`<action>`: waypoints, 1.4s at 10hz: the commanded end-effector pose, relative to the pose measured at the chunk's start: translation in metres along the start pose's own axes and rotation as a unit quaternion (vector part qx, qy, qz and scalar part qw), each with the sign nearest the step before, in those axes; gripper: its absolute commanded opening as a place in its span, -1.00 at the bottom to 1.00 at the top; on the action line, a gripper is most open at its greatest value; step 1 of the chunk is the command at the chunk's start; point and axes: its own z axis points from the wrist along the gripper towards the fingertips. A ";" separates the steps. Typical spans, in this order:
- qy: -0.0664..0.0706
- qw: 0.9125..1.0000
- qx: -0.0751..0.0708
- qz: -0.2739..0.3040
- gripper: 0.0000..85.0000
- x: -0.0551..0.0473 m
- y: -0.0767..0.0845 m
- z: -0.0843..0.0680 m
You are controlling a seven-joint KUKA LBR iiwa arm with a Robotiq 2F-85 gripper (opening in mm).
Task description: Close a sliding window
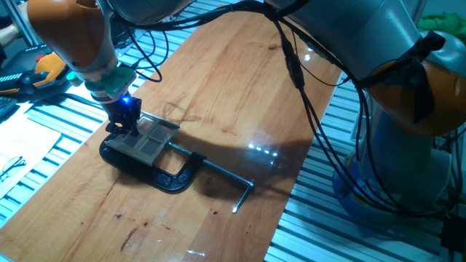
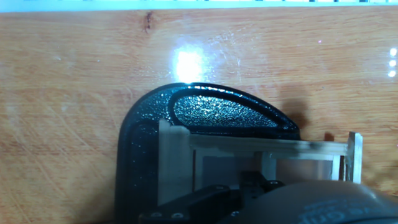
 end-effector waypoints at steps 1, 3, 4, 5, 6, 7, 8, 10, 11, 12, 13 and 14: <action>-0.001 1.000 0.002 0.000 -1.00 0.000 0.000 0.000; -0.001 1.000 0.004 0.000 -1.00 0.000 0.000 0.000; -0.001 1.000 0.005 0.000 -1.00 0.000 0.000 0.000; -0.001 1.000 0.006 0.000 -1.00 0.000 -0.001 0.000; -0.002 1.000 0.006 0.000 -1.00 0.000 -0.001 0.000; -0.002 1.000 0.007 -0.001 -1.00 0.000 -0.001 0.000; -0.002 1.000 0.008 -0.001 -1.00 0.000 -0.001 0.000; -0.002 1.000 0.010 -0.002 -1.00 0.000 -0.002 0.000; -0.002 1.000 0.010 -0.003 -1.00 0.000 -0.002 0.000; -0.002 1.000 0.010 -0.004 -1.00 0.000 -0.002 0.000; -0.002 1.000 0.010 -0.004 -1.00 0.000 -0.002 0.000; -0.002 1.000 0.010 -0.004 -1.00 0.000 -0.002 0.000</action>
